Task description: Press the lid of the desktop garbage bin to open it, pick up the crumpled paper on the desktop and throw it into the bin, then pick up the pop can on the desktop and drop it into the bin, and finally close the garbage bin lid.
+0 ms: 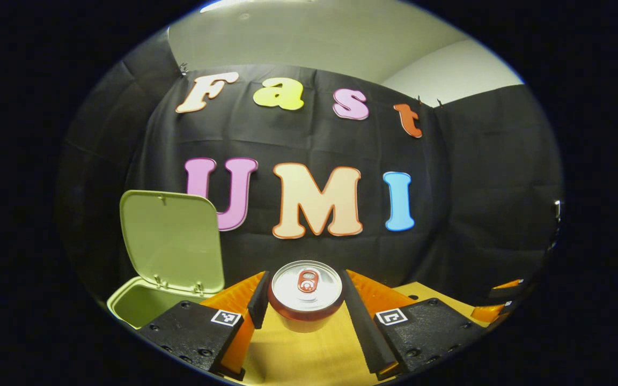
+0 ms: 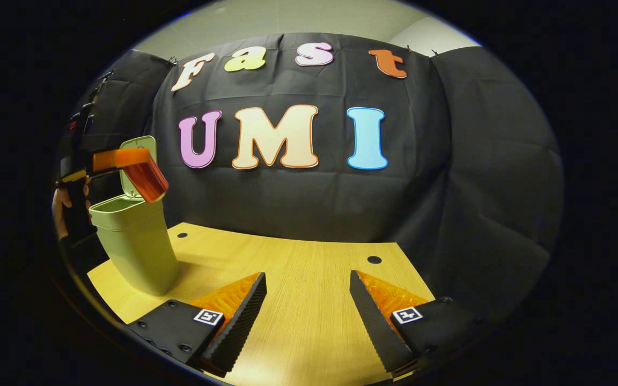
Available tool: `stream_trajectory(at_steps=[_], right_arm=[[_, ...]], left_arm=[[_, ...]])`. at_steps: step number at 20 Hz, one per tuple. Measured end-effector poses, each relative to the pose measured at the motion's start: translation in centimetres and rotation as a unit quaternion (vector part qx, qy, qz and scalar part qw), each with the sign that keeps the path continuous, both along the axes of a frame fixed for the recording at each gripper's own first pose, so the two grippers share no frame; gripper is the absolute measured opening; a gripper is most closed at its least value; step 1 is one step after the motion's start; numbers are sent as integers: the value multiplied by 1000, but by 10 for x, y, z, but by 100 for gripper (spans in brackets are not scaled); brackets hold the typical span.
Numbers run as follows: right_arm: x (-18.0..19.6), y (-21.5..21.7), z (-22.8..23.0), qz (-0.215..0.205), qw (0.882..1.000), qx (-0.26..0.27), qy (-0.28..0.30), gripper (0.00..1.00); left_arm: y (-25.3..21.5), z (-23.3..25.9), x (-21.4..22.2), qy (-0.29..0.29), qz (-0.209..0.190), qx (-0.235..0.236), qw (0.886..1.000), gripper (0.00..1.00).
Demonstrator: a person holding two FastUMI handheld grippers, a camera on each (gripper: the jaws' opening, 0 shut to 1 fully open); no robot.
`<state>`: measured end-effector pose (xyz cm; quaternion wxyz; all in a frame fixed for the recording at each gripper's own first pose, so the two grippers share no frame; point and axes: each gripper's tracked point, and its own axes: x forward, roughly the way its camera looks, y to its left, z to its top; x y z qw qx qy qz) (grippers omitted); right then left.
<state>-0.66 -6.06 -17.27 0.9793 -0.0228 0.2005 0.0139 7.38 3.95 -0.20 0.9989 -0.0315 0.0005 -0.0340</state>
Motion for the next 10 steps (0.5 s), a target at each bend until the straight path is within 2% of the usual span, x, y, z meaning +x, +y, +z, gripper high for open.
stream_trajectory(at_steps=[2,5,10], right_arm=[[0,4,-3,3,1000,0,2,98],[4,24,-6,21,1000,5,5,98],[8,48,-6,39,999,5,3,98]], left_arm=[[26,11,-2,-10,25,8,1000,76],[89,0,-17,1,89,5,996,76],[126,-34,-31,33,127,5,991,76]])
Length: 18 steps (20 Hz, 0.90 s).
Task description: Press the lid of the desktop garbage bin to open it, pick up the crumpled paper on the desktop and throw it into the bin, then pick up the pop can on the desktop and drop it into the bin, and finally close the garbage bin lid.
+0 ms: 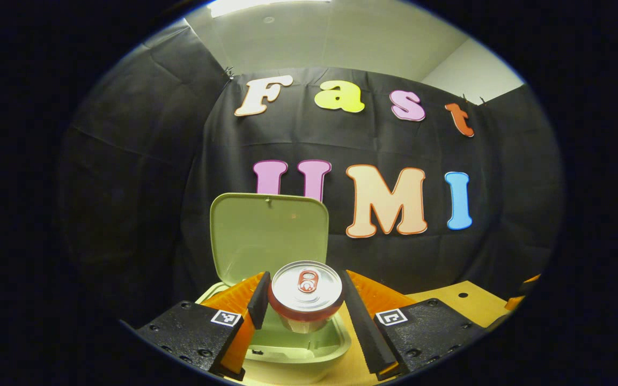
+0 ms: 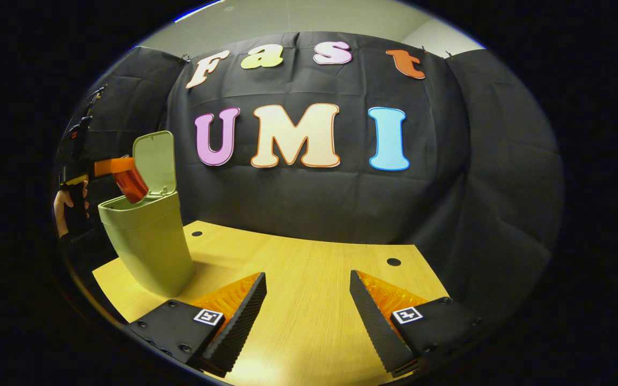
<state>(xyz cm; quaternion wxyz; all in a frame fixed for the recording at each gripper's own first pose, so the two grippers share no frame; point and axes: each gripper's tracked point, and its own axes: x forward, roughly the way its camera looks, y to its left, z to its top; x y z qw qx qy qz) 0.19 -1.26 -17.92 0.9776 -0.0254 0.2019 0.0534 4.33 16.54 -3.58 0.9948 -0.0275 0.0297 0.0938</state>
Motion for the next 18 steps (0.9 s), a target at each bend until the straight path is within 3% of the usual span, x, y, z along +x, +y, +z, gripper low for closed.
stream_trajectory(at_steps=[7,11,18], right_arm=[[-3,9,0,-10,1000,4,-2,98],[-7,17,1,-23,1000,8,-5,98],[-25,31,2,-57,998,7,-10,98]], left_arm=[[27,-18,-8,19,25,1,999,78],[25,23,2,-11,-1,11,1000,83],[47,110,59,-54,-33,44,997,80]])
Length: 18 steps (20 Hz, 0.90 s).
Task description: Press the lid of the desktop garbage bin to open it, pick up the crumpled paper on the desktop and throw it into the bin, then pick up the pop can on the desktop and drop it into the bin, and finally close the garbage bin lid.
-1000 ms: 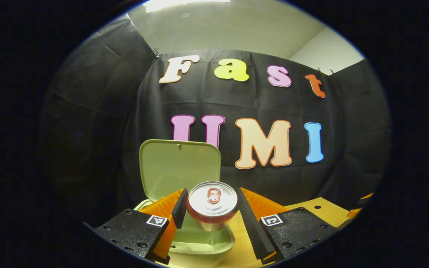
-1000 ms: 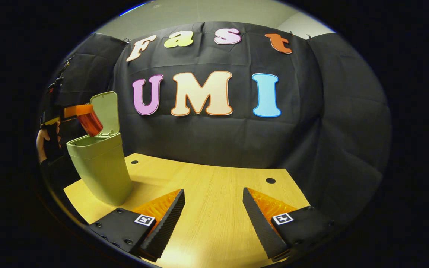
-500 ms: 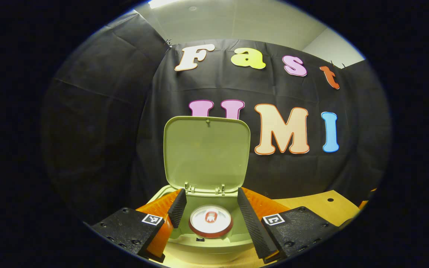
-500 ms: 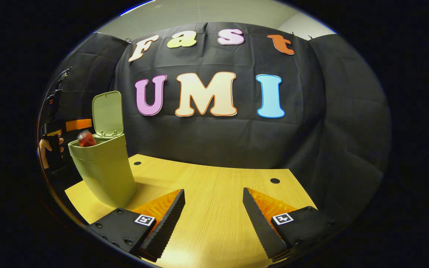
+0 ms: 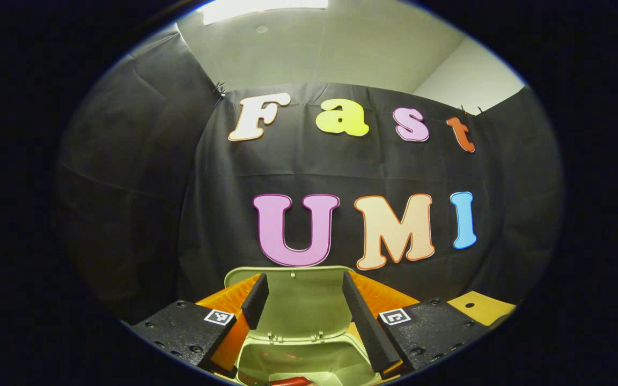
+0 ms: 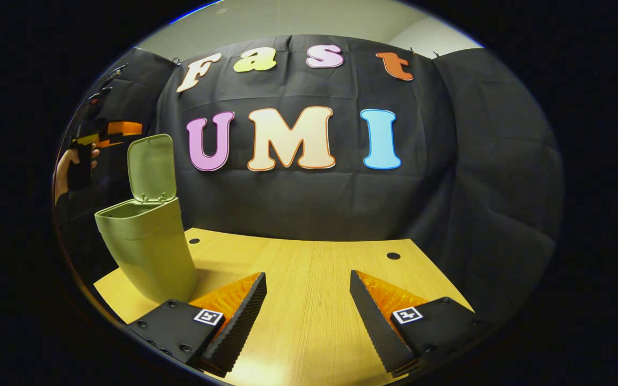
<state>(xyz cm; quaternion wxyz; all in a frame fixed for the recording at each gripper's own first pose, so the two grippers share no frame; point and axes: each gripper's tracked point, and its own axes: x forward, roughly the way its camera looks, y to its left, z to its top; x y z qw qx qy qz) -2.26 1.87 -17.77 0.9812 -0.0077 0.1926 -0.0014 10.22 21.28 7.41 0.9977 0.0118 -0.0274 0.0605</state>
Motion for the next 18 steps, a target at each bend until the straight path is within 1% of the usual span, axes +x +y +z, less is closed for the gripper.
stream_trajectory(at_steps=[3,4,5,6,7,8,9,10,11,14,15,16,17,18], right_arm=[[-9,-3,-2,-21,1000,0,1,98],[-12,-5,-4,-28,1000,1,2,98],[-14,-6,-5,-33,999,0,4,98],[-17,-7,-7,-37,999,-1,5,98],[-19,-8,-7,-40,999,-3,7,98],[-21,-10,-8,-43,999,-5,8,98],[-21,-13,-8,-46,999,-10,9,98],[-22,-16,-8,-47,999,-12,11,98],[-21,-19,-8,-48,999,-13,12,98],[-18,-24,-7,-42,999,-17,14,98],[-16,-26,-7,-36,999,-17,14,98],[-11,-27,-6,-28,999,-14,14,98],[-6,-26,-7,-19,1000,-12,15,98],[-2,-24,-7,-12,1000,-11,15,98]], left_arm=[[5,5,25,5,-6,7,1000,80],[7,4,32,7,-7,8,1000,82],[7,4,38,6,-8,6,1000,80],[7,5,44,5,-11,3,1000,82],[8,4,51,6,-13,-2,1000,80],[9,2,59,9,-13,-5,1000,80],[14,-2,72,18,-13,-14,1000,82],[13,-8,77,28,-14,-19,999,82],[14,-14,81,40,-12,-23,999,80],[13,-13,77,47,-6,-14,999,80],[11,-16,69,48,-5,-14,999,84],[6,-17,54,47,-4,-15,999,83],[4,-18,46,49,-3,-15,999,80],[1,-21,36,52,-2,-15,999,80]])
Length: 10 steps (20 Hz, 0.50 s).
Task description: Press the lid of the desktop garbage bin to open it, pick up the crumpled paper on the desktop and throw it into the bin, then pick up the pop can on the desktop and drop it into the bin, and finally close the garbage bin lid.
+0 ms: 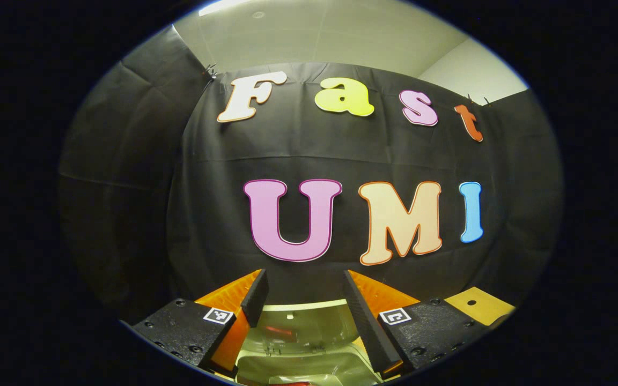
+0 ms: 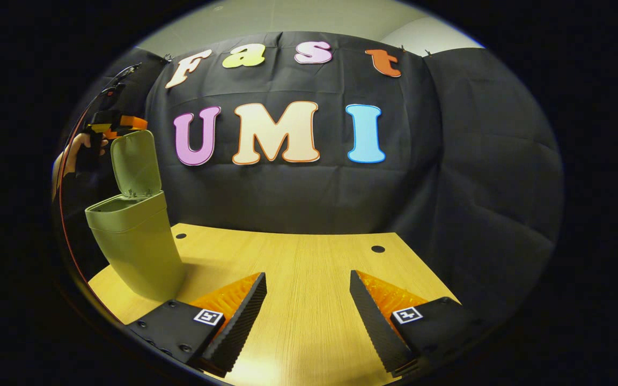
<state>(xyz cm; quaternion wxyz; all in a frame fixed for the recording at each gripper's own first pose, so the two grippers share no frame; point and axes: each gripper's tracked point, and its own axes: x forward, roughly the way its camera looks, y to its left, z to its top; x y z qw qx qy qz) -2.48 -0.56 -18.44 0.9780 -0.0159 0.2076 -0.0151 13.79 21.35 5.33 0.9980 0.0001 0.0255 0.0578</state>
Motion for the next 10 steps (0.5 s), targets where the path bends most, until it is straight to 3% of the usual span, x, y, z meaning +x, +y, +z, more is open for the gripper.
stream_trajectory(at_steps=[5,7,10], right_arm=[[21,18,-1,50,999,12,-1,98],[27,29,-2,76,997,19,1,98],[29,33,-8,92,996,15,7,98]], left_arm=[[-13,-44,-59,43,15,-43,998,82],[-5,-72,-78,62,40,-62,995,83],[-3,-87,-90,69,52,-56,995,83]])
